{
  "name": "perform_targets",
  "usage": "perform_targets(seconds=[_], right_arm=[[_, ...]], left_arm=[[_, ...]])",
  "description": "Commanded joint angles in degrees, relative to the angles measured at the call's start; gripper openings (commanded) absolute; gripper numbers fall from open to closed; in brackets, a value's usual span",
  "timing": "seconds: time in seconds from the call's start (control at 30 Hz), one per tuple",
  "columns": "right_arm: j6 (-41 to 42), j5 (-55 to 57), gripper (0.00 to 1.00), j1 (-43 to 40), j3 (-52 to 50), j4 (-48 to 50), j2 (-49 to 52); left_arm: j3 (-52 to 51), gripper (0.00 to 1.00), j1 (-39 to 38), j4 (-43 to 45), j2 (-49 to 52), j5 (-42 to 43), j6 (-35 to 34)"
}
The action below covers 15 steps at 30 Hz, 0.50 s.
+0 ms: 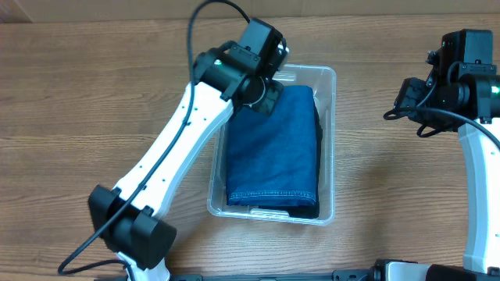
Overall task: Pack container
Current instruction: 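Push and smooth the denim cloth flat inside the bin with the left gripper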
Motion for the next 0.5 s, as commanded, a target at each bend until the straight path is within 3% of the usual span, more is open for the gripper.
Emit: perform_targets(seconds=[0.0,0.2,0.27,0.43,0.47], right_arm=[[0.4,-0.3,0.56,-0.1,-0.1,0.1,-0.2],[0.4,-0.3,0.56,-0.1,-0.1,-0.1,-0.2],[0.4,-0.3,0.56,-0.1,-0.1,-0.1,-0.2],[0.4,-0.3,0.56,-0.1,-0.1,0.0,-0.2],[0.4,-0.3,0.56,-0.1,-0.1,0.0,-0.2]], left_arm=[[-0.9,0.06,1.6,0.0,3.1,-6.9,0.7],[-1.1,0.09,5.0,-0.1,15.0,-7.0,-2.6],[-1.1,0.04,6.6,-2.0,18.5,-3.2,-4.2],[4.0,0.04,4.9,-6.0,11.9,-0.7,-3.4],[6.8,0.04,3.5,-8.3,6.8,4.3,-3.5]])
